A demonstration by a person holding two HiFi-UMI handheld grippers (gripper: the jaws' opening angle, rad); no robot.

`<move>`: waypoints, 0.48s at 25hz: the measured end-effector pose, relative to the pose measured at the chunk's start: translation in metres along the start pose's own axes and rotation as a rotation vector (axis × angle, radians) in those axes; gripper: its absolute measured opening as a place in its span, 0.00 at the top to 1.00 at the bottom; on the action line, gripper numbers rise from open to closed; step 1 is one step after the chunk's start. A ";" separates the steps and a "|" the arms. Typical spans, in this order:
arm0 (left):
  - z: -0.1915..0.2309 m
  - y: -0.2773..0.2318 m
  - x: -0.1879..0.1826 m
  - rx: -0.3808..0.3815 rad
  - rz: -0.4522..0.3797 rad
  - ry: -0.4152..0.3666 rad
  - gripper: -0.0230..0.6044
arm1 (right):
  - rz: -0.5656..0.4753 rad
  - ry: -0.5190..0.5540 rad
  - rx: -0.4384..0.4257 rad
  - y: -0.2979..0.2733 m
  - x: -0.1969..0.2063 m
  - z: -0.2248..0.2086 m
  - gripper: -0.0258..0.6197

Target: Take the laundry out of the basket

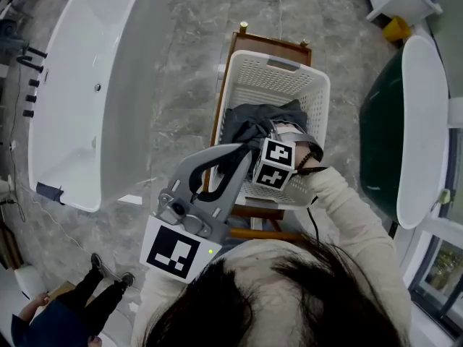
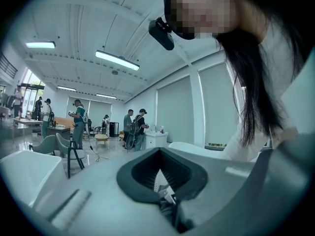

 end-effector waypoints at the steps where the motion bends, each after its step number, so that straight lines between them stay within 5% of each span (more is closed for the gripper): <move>1: -0.001 0.002 -0.002 -0.001 -0.005 -0.007 0.96 | -0.027 -0.025 0.026 0.012 -0.001 -0.007 0.62; 12: -0.024 0.022 -0.020 0.051 -0.076 -0.076 0.96 | -0.287 -0.354 0.323 0.154 0.016 -0.032 0.62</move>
Point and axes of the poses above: the fingertips, and each gripper's own axes: y backward along the fingers, z to its left, x out of its underside, the point moved 10 cm from there along y, backward along the fingers, and after that the axes turned 12 degrees about y, right-handed, at the moved point
